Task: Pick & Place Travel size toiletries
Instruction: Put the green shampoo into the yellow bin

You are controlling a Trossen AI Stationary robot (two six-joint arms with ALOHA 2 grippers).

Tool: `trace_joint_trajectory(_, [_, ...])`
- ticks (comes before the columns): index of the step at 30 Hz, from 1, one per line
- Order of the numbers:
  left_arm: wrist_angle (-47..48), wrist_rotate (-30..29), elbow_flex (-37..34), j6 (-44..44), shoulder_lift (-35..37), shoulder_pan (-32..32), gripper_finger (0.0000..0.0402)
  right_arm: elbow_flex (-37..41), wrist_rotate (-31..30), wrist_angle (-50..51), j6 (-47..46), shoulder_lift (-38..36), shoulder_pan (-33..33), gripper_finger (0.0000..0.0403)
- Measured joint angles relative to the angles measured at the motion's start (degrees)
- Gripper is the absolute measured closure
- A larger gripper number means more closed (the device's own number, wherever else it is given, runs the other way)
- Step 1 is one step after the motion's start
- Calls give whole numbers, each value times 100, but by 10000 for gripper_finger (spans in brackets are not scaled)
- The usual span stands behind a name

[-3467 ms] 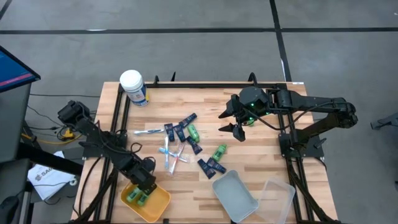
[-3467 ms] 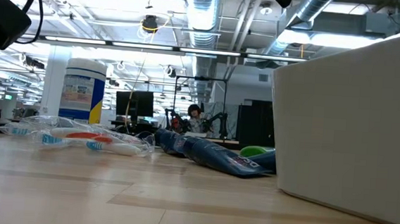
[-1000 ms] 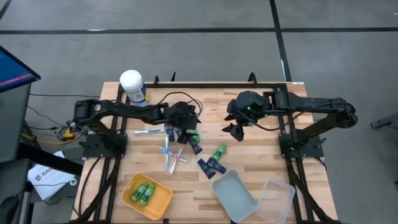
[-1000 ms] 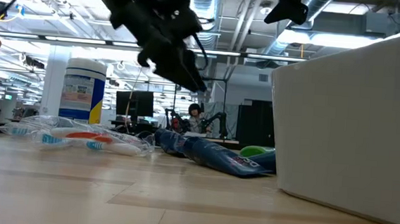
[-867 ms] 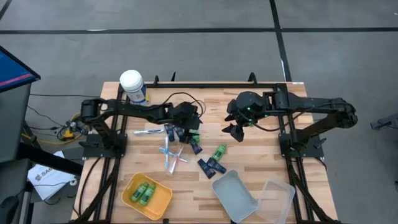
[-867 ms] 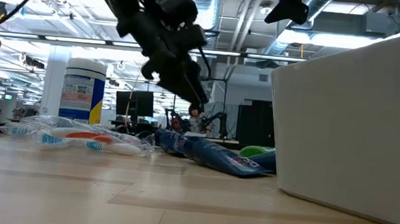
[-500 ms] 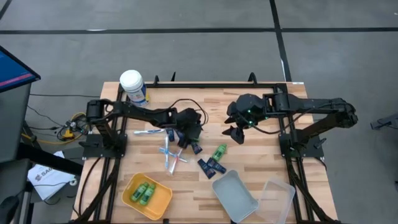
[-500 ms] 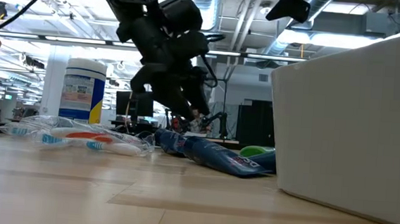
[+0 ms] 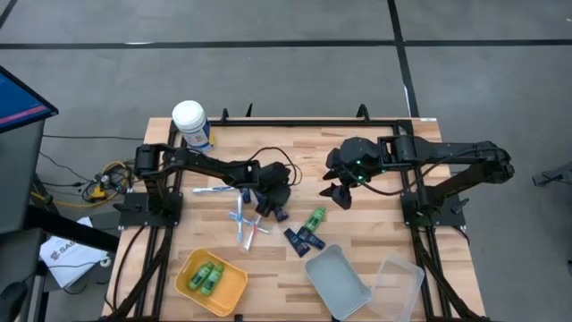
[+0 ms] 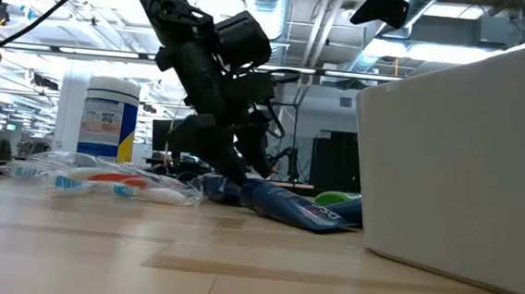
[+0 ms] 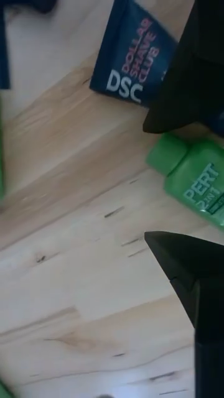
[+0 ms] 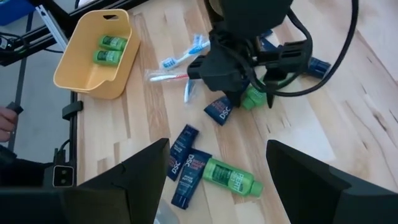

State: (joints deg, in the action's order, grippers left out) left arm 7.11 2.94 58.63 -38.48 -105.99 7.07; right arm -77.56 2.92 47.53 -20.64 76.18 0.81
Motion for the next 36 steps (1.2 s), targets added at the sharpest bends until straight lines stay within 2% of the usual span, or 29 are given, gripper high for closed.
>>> trace_joint_trajectory(5, [91,-6,-11,-94,26,-2,133,0,0,0,0,2,76,143])
trace_joint_trajectory(16, [266,42,-37,-903,7,-33,133,0,0,4,-39,2,73,143])
trace_joint_trajectory(30, [256,-22,0,-929,-226,-95,133,0,0,4,-42,2,73,143])
trace_joint_trajectory(33, [263,-92,-2,-929,-201,-114,145,0,0,2,-42,2,73,143])
trace_joint_trajectory(36, [282,-79,-9,-927,-206,-114,174,0,0,3,-90,2,73,143])
